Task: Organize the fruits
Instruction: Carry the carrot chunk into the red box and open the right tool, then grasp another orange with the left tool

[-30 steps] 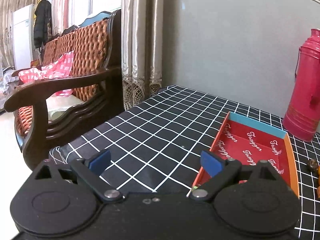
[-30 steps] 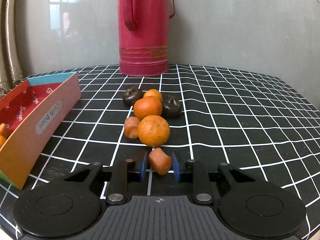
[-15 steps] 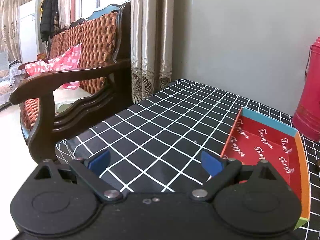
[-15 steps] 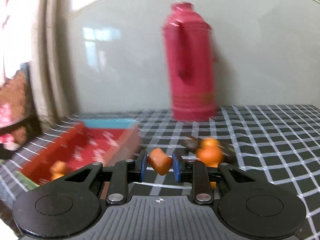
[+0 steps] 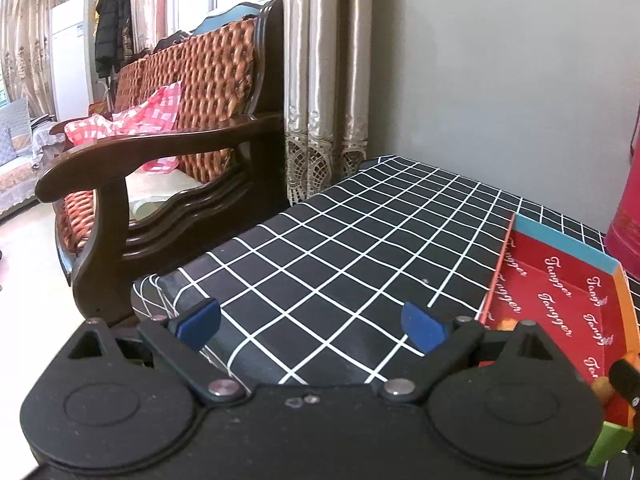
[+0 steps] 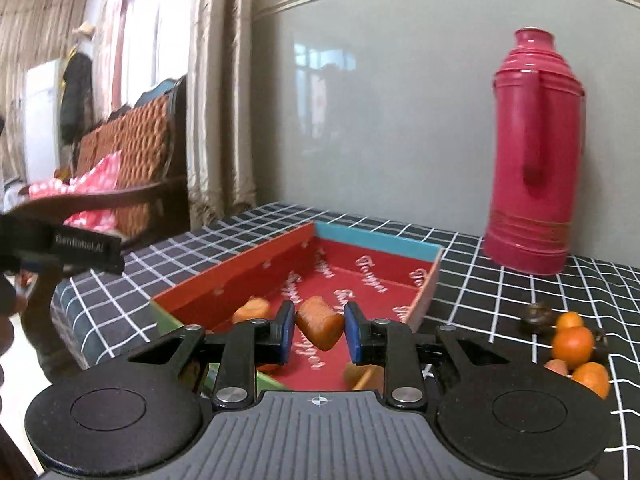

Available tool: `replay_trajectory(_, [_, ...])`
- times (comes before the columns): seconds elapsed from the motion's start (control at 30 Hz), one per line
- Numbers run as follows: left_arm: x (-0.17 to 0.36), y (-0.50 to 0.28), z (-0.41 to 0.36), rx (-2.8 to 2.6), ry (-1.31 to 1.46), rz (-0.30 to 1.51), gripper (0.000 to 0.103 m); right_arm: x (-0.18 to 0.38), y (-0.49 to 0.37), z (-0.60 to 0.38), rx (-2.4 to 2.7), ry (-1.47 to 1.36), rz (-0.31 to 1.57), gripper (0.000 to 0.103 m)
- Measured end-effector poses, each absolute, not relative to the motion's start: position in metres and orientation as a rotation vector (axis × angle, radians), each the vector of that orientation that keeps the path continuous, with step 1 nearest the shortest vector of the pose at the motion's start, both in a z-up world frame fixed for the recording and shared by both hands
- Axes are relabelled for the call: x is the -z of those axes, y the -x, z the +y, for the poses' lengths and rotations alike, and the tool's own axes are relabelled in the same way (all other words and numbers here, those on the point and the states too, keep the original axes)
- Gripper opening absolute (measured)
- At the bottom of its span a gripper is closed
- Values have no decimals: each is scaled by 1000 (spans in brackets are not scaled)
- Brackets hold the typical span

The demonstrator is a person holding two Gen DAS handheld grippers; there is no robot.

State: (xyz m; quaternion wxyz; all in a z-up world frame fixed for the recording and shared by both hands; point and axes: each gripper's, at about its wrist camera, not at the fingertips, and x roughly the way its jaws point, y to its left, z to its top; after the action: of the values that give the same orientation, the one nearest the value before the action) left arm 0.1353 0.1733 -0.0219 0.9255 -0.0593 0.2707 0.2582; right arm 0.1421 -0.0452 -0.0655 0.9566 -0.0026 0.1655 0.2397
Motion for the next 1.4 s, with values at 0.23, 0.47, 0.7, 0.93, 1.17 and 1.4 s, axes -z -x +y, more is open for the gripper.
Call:
replay_trajectory(0.23, [21, -132, 182, -543, 133, 555, 91, 72, -147, -39, -503, -8, 395, 54])
replay_trajectory(0.47, [21, -134, 182, -543, 135, 557, 91, 60, -133, -57, -440, -49, 275, 84])
replay_trajectory(0.7, [19, -136, 155, -485, 103, 540, 91, 55, -127, -86, -285, -60, 240, 98])
replay_trajectory(0.93, [20, -142, 99, -341, 30, 514, 92, 50, -116, -138, -55, -102, 199, 101])
replay_trajectory(1.17, [30, -141, 32, -177, -55, 487, 92, 51, -108, -199, 191, -174, 228, 103])
replay_trajectory(1.4, [45, -134, -40, -11, -174, 438, 93, 52, -98, -251, 412, -238, 247, 103])
